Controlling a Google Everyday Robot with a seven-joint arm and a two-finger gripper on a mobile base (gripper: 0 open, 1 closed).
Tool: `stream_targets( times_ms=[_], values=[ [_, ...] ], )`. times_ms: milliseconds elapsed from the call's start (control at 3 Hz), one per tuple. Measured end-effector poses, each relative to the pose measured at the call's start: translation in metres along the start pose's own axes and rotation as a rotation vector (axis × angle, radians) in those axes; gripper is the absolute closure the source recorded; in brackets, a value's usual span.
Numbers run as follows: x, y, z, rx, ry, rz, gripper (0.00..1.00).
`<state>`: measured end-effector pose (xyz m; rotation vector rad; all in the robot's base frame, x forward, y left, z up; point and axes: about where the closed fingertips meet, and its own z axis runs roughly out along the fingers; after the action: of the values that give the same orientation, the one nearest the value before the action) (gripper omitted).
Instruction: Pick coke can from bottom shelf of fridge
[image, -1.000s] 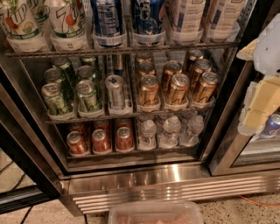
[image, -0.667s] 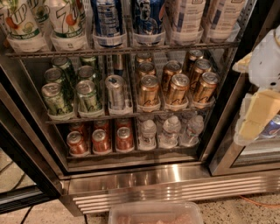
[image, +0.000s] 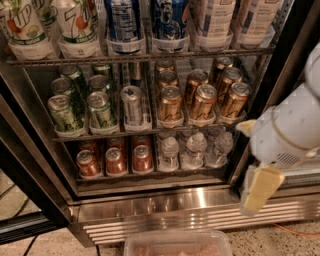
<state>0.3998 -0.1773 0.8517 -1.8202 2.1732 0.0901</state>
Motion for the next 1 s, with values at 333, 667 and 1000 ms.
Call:
stream_targets(
  times_ms=[333,667,1000],
  values=[
    [0.004,0.024,0.042,-0.07,-0.022,-0.071,0.0],
    [0.005,0.027,0.045,-0.078,-0.019,-0.083,0.0],
    [0.004,0.032,0.055,-0.09,-0.036,-0.062,0.0]
  ],
)
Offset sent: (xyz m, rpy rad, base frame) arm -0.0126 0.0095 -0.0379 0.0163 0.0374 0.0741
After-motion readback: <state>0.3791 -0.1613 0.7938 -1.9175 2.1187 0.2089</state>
